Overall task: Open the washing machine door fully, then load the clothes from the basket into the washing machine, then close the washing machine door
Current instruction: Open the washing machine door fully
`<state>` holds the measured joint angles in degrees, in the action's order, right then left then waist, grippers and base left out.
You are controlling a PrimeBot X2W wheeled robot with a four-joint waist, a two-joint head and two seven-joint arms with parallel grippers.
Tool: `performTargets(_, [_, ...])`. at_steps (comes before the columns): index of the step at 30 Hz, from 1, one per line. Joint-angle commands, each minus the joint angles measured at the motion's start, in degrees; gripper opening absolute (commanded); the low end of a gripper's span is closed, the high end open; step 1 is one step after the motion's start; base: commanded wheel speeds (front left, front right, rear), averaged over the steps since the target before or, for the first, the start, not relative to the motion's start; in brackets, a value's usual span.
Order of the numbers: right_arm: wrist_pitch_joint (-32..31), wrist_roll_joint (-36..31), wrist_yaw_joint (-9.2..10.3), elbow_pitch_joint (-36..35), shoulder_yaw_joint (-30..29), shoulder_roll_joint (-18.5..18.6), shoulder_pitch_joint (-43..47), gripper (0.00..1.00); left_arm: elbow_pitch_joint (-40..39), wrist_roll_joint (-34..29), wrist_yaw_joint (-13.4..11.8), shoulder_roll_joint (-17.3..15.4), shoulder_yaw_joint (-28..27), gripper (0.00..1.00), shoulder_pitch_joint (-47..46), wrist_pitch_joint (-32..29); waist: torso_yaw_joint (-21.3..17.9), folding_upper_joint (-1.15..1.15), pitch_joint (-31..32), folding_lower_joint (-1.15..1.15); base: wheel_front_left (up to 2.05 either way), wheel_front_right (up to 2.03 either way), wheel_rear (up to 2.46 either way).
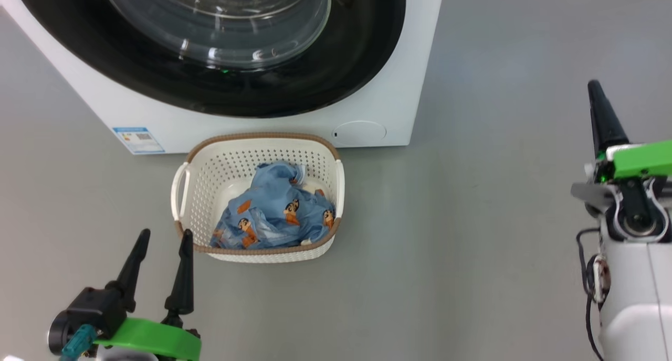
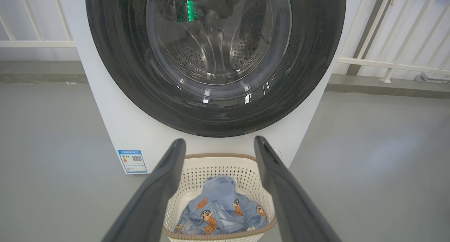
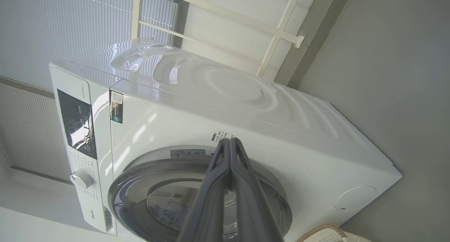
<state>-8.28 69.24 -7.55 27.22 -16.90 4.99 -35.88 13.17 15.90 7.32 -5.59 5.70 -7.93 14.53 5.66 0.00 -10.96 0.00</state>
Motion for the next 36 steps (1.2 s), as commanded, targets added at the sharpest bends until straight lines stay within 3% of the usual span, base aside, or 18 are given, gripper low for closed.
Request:
performTargets(1, [-0.75,0.89,0.06,-1.11,0.73,-0.20,-2.47,0.00,-1.58,0.22,0.16,-1.46,-1.61,1.00,-2.05,0.47,0.84,0.00,-1.03,0.00,0.00,0.00,0.00])
performTargets(8, [-7.67,4.23,0.06,3.73,-1.68,-0.31,-9.99,0.00,-2.29,0.34,0.16,-1.26,0.08,1.00,-3.42,0.47,2.56,0.00,-3.43,0.00,0.00,0.00,0.00])
performTargets(16, [-17.15,3.60,0.06,11.20,-2.43,1.42,-19.01,0.00,-3.23,0.84,0.16,-0.53,1.58,1.00,-4.87,0.47,4.75,0.00,-6.58,0.00,0.00,0.00,0.00])
performTargets(27, [-22.21,-3.47,0.06,22.51,-4.93,4.52,-34.65,0.00,-4.30,1.86,0.16,0.68,3.35,1.00,-7.45,0.47,7.26,0.00,-12.27,0.00,0.00,0.00,0.00])
performTargets(36, [-22.51,-10.91,0.06,28.46,-5.38,5.35,-45.16,0.00,-5.59,2.51,0.16,1.41,4.33,1.00,-9.42,0.47,8.82,0.00,-15.60,0.00,0.00,0.00,0.00])
